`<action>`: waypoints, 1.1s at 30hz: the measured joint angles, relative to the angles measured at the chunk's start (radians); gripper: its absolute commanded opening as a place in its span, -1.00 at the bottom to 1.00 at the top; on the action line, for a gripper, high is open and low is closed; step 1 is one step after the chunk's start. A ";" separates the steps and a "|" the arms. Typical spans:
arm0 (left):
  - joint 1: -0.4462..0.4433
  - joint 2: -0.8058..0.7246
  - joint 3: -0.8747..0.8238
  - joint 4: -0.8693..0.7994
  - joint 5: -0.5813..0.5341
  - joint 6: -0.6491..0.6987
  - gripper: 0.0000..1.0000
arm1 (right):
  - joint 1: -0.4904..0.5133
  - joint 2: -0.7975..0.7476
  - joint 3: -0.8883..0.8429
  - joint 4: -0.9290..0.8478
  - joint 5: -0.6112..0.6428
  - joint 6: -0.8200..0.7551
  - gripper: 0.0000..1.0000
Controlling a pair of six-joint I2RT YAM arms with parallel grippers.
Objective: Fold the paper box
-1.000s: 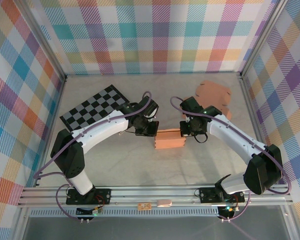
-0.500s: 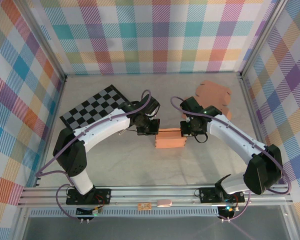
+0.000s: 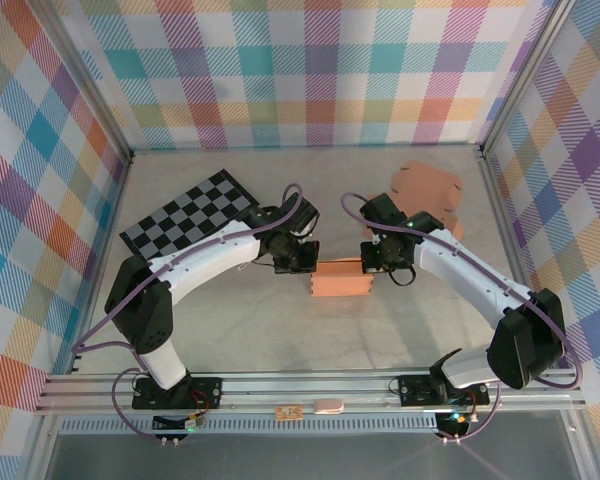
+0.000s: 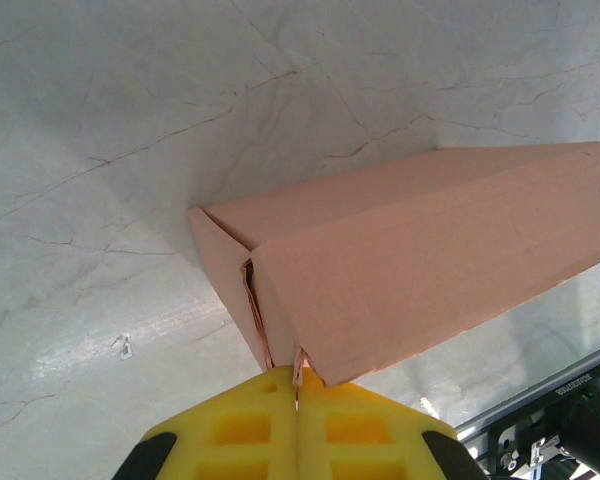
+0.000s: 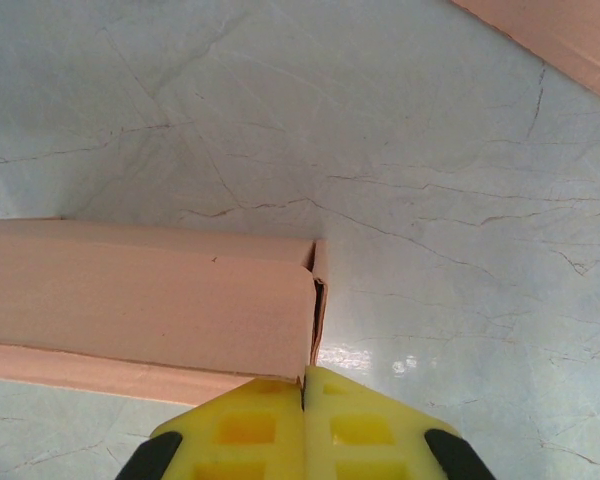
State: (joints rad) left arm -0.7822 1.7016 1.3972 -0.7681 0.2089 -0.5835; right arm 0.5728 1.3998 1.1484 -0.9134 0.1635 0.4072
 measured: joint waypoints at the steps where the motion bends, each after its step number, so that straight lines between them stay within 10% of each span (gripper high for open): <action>1: 0.000 -0.004 -0.010 0.010 0.000 0.000 -1.00 | 0.000 0.000 0.000 0.001 0.001 0.000 -0.96; 14: -0.001 -0.022 -0.067 0.064 0.003 0.001 -1.00 | 0.004 -0.020 -0.042 0.030 0.001 -0.003 -0.75; 33: -0.017 -0.022 -0.067 0.064 -0.016 0.016 -1.00 | -0.019 -0.161 0.048 -0.035 -0.189 0.349 0.20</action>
State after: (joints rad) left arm -0.7990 1.6798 1.3304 -0.7044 0.1925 -0.5674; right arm 0.5537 1.2385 1.1969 -0.9489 -0.0254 0.7563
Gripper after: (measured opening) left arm 0.048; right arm 0.587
